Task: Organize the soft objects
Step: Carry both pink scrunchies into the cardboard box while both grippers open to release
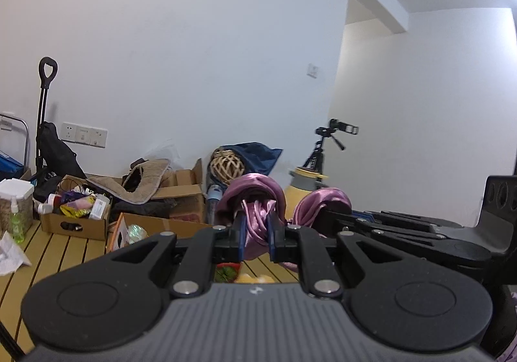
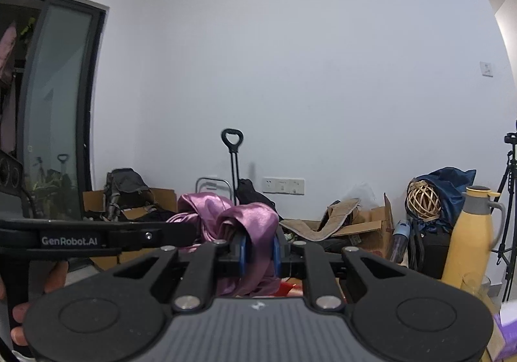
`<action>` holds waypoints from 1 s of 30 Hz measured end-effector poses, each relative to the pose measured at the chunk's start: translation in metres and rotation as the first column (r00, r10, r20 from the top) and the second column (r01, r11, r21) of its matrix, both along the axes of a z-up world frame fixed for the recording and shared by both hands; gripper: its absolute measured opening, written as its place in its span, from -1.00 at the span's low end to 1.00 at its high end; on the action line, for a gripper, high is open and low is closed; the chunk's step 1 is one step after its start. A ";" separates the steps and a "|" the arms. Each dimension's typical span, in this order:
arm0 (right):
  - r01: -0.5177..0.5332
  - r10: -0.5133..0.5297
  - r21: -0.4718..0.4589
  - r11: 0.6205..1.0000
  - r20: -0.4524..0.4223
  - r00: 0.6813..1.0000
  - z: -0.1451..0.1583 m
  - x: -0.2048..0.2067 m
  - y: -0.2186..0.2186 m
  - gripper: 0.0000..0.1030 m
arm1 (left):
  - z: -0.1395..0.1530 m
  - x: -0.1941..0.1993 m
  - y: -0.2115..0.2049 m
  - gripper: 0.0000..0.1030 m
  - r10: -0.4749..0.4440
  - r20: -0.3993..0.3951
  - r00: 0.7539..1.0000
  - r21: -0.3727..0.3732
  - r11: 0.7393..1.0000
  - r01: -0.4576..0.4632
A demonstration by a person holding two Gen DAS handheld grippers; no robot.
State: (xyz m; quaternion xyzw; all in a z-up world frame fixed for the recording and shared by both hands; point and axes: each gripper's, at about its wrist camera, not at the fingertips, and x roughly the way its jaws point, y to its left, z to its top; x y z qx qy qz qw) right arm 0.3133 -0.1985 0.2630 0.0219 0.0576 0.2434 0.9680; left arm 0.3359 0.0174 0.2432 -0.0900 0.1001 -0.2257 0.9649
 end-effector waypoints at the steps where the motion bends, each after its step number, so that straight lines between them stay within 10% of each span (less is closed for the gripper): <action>1: -0.002 0.002 -0.005 1.000 -0.010 1.000 0.002 0.018 0.001 -0.71 | 0.000 0.016 0.000 -0.74 0.003 -0.003 1.000 0.003 1.000 -0.003; 17: -0.022 0.016 -0.016 1.000 -0.274 0.962 -0.035 0.326 0.016 -0.71 | -0.057 0.312 0.006 -0.74 0.053 -0.267 0.962 0.020 0.999 -0.050; 30: -0.021 -0.014 -0.053 0.998 -0.578 0.816 -0.159 0.560 0.041 -0.71 | -0.176 0.518 0.007 -0.65 0.141 -0.552 0.822 0.113 0.989 -0.094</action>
